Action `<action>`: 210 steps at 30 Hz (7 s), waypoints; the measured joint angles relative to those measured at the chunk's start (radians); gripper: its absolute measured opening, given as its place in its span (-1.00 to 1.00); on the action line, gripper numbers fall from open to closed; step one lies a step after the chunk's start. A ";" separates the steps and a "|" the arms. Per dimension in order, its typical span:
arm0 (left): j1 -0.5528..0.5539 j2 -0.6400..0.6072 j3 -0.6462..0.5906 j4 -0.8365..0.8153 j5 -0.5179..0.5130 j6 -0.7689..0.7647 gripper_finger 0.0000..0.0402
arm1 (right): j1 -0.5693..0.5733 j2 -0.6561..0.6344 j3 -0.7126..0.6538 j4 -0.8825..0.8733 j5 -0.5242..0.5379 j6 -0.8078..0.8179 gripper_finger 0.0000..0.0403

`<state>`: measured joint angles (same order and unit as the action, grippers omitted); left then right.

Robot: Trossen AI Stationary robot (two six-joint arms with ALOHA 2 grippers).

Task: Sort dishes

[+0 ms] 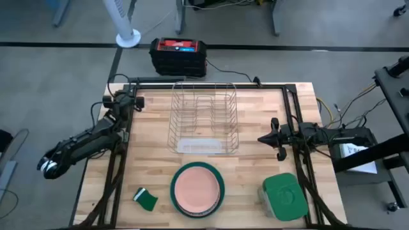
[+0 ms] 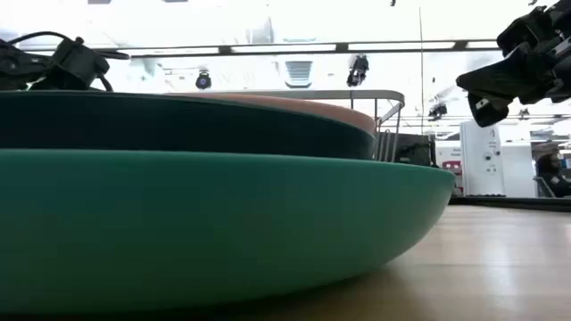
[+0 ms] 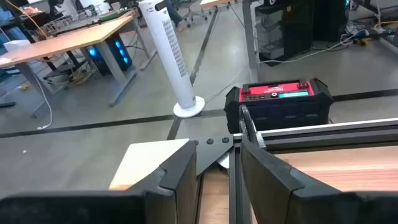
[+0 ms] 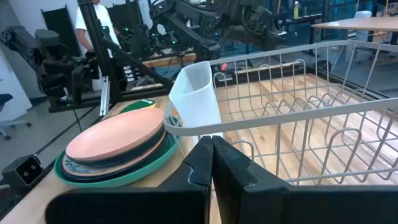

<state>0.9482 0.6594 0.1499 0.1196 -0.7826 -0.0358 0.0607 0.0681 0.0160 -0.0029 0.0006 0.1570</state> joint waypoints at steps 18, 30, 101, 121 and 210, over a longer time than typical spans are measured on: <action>0.000 0.000 0.000 0.000 0.000 0.000 -0.42 | 0.000 0.000 0.000 0.000 0.000 0.000 -1.00; 0.000 0.000 0.000 0.000 0.000 0.000 -0.42 | 0.000 0.000 0.000 0.000 0.000 0.000 -1.00; 0.000 0.000 0.000 0.000 0.000 0.000 -0.42 | 0.000 0.000 0.000 0.000 0.000 0.000 -1.00; -0.026 -0.002 0.221 -0.209 0.219 0.075 -0.42 | 0.000 0.000 0.000 0.000 0.000 -0.062 -1.00; -0.478 -0.075 0.476 -0.240 1.539 -0.284 -0.42 | 0.006 0.963 1.105 -0.286 0.340 -0.137 -1.00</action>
<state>0.4702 0.5839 0.6262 -0.1207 0.7567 -0.3195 0.0671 1.0309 1.1209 -0.2884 0.3402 0.0199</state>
